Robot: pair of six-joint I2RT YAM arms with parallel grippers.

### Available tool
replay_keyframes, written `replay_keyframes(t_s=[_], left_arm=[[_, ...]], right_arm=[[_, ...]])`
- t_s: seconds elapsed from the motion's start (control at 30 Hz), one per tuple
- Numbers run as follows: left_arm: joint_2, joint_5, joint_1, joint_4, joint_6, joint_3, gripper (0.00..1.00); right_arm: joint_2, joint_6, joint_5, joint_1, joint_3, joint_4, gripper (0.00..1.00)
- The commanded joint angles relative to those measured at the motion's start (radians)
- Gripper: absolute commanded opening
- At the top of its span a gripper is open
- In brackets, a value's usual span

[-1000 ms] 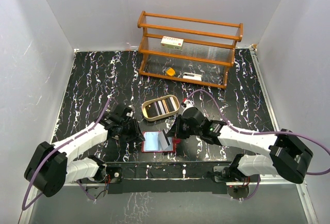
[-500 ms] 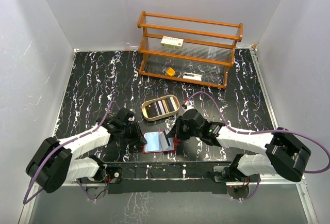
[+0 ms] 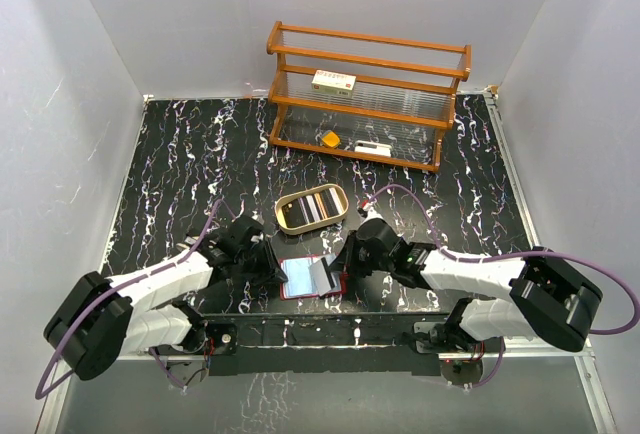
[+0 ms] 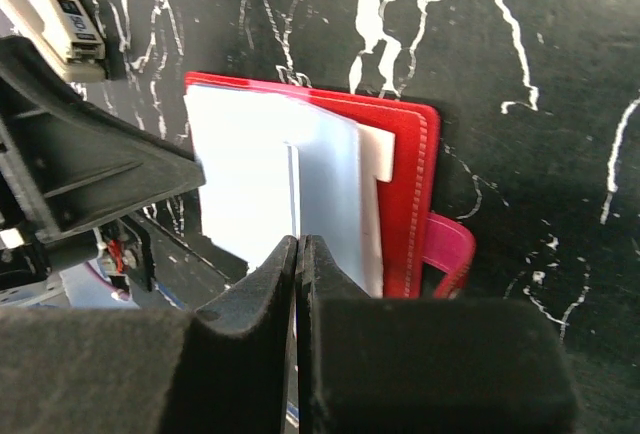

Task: Put the credit cards into the card holder
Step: Insert the credit card into the card holder.

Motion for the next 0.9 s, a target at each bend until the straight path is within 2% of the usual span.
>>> replay_keyframes(t_s=[0.0, 0.27, 0.87], left_arm=[[-0.04, -0.045, -0.013, -0.093, 0.0, -0.029, 0.16], [-0.023, -0.032, -0.016, -0.086, 0.001, -0.053, 0.16], [-0.035, -0.041, -0.02, -0.07, 0.009, -0.077, 0.18]], right_arm=[[0.0, -0.03, 0.021, 0.006, -0.023, 0.08, 0.0], [-0.021, -0.044, -0.009, 0.006, -0.077, 0.168, 0.0], [0.01, -0.053, -0.075, 0.004, -0.07, 0.243, 0.0]])
